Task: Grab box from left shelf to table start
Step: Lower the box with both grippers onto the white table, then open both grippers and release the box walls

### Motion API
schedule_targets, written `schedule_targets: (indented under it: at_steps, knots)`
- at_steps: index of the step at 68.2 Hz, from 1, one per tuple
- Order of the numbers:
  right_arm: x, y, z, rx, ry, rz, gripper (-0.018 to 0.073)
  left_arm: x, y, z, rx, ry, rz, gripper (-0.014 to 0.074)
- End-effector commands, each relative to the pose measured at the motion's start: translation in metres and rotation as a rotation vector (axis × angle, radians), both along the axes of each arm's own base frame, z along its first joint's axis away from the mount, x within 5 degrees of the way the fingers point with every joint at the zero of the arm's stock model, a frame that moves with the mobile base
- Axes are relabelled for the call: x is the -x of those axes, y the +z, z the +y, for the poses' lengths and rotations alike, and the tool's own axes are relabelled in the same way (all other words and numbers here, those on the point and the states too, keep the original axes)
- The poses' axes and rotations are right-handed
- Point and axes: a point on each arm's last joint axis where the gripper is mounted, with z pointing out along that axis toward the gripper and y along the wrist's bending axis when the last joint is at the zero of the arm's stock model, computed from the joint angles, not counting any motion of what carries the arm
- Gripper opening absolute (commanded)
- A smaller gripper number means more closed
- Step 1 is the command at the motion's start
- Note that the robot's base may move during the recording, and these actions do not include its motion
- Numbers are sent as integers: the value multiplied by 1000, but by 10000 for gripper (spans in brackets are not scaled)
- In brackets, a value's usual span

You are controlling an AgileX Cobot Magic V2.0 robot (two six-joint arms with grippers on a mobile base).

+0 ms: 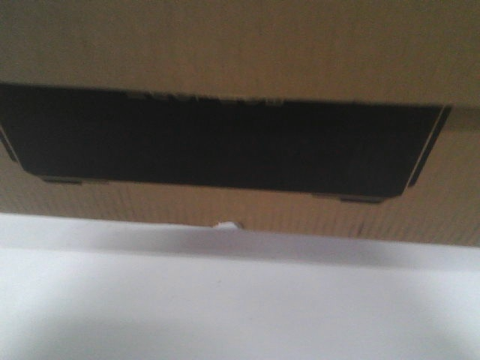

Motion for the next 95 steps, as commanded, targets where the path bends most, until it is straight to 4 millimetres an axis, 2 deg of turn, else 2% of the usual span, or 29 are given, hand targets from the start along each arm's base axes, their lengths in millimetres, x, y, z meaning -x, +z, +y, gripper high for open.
schedule_targets:
  at_steps: [1,5,15,31,38,55,64,69,71,76,80,82,88,92,95]
  knots:
    - [-19,11,15,-145,40,-95,57,-20,14,-17,158,-47,-115,-99]
    - [-33,3,14,-122,29,-79,57,-39,1,-20,166,-23,-62,-99]
    - [-61,-18,15,-84,14,-28,57,-70,-26,-24,175,16,53,-99]
    - [-92,-49,18,-74,7,63,57,-101,-63,-35,142,30,185,-99]
    - [-97,-56,19,-69,6,88,57,-108,-74,-38,130,33,219,-99]
    - [-96,-56,18,-60,6,86,67,-114,-88,-42,125,39,296,-99]
    - [-95,-55,18,-59,8,94,206,-115,-91,-43,112,26,302,-95]
    - [-95,-56,18,-59,8,99,337,-115,-91,-43,115,21,303,-81]
    - [-94,-56,18,-59,8,101,391,-115,-91,-43,116,21,304,-64]
    - [-94,-56,18,-58,9,102,513,-115,-91,-44,124,21,307,45]
    - [-94,-55,18,-58,10,104,576,-115,-91,-44,129,20,309,185]
    - [-94,-55,18,-58,10,104,592,-115,-91,-44,133,20,310,287]
    - [-94,-55,18,-58,10,108,594,-115,-91,-45,141,20,313,484]
    - [-94,-55,18,-57,10,109,594,-114,-91,-46,157,19,319,569]
    - [-94,-55,18,-57,10,109,594,-114,-91,-47,165,18,322,579]
